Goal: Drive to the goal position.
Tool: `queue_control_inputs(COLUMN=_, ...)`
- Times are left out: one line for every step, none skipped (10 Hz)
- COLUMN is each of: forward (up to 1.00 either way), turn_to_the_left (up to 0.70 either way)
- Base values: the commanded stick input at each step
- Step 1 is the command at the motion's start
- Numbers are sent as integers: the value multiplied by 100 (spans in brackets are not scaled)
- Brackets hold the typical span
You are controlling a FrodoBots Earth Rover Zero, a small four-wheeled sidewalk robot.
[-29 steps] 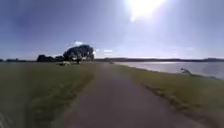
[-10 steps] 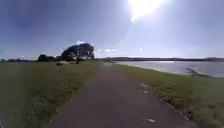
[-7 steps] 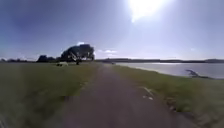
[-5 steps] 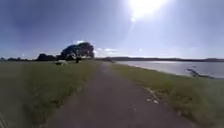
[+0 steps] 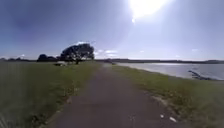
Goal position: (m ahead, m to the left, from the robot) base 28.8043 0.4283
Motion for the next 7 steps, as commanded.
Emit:
queue_control_inputs(forward=85, turn_to_the_left=0)
queue_control_inputs(forward=85, turn_to_the_left=0)
queue_control_inputs(forward=85, turn_to_the_left=0)
queue_control_inputs(forward=85, turn_to_the_left=0)
queue_control_inputs(forward=85, turn_to_the_left=0)
queue_control_inputs(forward=85, turn_to_the_left=0)
queue_control_inputs(forward=85, turn_to_the_left=0)
